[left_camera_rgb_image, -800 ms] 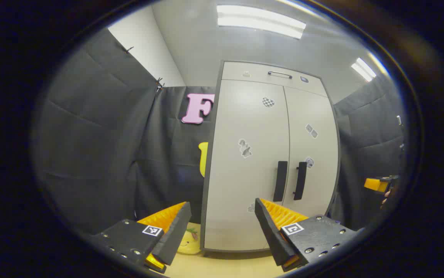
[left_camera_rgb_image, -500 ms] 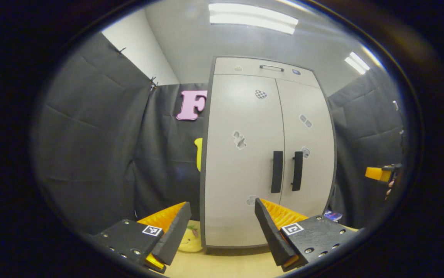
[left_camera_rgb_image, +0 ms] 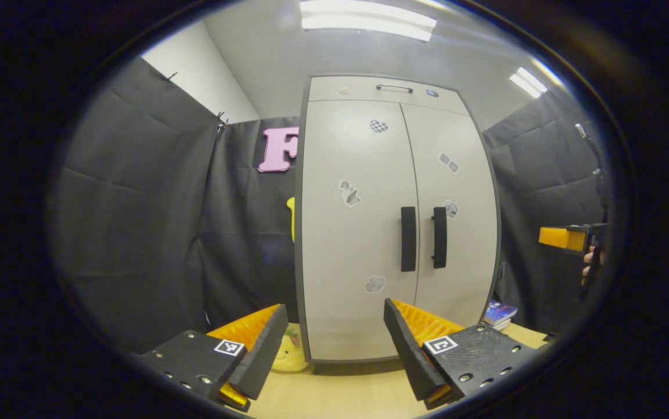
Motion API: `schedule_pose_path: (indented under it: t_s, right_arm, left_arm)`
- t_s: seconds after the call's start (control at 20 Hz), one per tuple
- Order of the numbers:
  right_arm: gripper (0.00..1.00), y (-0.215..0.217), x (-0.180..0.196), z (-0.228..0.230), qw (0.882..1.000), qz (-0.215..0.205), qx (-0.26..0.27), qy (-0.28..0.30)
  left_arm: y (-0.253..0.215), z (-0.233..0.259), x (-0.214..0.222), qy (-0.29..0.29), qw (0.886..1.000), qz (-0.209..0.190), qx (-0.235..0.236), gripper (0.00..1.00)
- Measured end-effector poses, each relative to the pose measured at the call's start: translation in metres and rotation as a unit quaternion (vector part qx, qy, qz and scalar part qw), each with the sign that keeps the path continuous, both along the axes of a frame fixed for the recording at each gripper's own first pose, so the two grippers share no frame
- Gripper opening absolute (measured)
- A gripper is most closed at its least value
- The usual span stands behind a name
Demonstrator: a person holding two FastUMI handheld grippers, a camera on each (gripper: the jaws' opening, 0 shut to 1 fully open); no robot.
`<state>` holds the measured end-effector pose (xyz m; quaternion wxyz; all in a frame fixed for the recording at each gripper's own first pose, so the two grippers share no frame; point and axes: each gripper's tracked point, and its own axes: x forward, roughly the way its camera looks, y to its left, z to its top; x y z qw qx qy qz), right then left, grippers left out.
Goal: Open the right door of the double-door shoe cabinet with the right hand, and open the left door with the left hand.
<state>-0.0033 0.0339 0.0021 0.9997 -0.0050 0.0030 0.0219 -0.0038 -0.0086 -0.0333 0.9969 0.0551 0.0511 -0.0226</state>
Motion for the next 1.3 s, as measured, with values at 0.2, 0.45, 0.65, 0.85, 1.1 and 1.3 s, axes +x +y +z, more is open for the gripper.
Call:
schedule_pose_path:
  t_s: [0.2,0.45,0.65,0.85,1.1,1.3]
  right_arm:
    - [0.98,0.014,0.011,0.0,1.0,0.004,0.009,0.017]
    - [0.98,0.042,0.034,0.025,1.0,0.027,-0.016,-0.002]
    - [0.98,0.068,0.059,0.046,0.999,0.04,-0.02,-0.019]
    - [0.97,0.108,0.088,0.048,0.997,0.078,-0.009,-0.015]
    - [0.98,0.155,0.116,0.024,0.993,0.117,0.003,0.02]
    - [0.97,0.175,0.143,0.005,0.991,0.126,0.002,0.037]
  left_arm:
    - [0.006,-0.015,0.0,0.014,1.0,0.011,0.018,0.96]
    - [0.001,-0.024,-0.012,0.024,0.999,0.001,0.03,0.96]
    - [0.0,-0.032,-0.016,0.031,0.999,-0.001,0.028,0.96]
    - [0.005,-0.043,-0.02,0.043,0.999,0.003,0.02,0.96]
    - [0.025,-0.052,-0.024,0.058,0.998,0.027,0.006,0.96]
    - [0.049,-0.059,-0.02,0.066,0.996,0.057,-0.002,0.96]
